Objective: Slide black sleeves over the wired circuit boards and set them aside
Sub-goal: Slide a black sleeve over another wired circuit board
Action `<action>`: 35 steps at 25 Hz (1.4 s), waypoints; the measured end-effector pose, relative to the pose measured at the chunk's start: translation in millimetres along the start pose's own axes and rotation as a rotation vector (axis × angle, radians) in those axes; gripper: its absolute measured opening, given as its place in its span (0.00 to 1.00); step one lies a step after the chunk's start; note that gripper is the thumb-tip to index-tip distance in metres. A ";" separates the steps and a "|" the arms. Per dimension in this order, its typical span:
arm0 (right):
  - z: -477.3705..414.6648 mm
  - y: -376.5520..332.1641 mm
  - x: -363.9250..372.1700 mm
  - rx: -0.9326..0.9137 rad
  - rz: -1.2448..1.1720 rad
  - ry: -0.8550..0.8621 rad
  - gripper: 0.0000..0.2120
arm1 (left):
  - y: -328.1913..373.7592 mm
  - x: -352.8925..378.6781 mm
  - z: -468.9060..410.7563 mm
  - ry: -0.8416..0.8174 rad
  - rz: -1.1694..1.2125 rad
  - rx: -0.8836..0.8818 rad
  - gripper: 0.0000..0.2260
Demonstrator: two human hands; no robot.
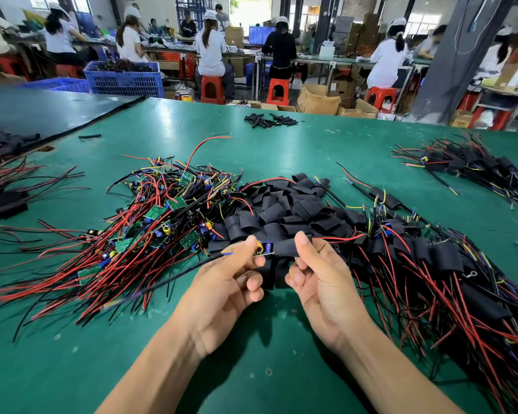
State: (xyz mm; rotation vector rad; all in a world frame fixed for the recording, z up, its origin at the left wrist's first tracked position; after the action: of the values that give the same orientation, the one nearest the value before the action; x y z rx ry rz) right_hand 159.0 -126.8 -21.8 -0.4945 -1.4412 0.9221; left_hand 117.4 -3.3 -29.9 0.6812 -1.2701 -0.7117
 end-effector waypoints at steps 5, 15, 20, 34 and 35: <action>2.5 1.2 0.2 -0.009 -0.014 0.009 0.19 | -5.2 -1.5 0.7 0.009 0.030 -0.083 0.06; 10.7 -19.1 6.4 -0.188 0.248 0.016 0.16 | -3.9 -2.0 -0.9 -0.040 0.073 -0.101 0.10; 7.8 -13.6 7.3 -0.132 0.221 -0.024 0.17 | -0.2 -3.5 -0.3 -0.047 -0.006 -0.062 0.06; 2.8 2.3 -5.6 -0.026 0.277 0.053 0.16 | 13.2 -3.8 -0.7 -0.013 -0.296 0.127 0.14; 2.0 4.7 -9.0 0.005 0.262 0.075 0.17 | 15.1 -4.9 -0.2 0.006 -0.332 0.154 0.16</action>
State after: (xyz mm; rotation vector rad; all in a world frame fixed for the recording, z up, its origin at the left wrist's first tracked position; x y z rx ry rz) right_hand 157.0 -131.5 -30.8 -0.7196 -1.3255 1.1022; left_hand 118.4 9.8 -21.0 1.0347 -1.2276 -0.8863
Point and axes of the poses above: each hand's wrist, its own z-axis away from the middle knuckle, its own x-axis out of the palm, y = z × x, the point moved 10 cm from there along -z, towards the middle knuckle, and after that the axes turned 3 degrees about x, right-handed, at the moved point
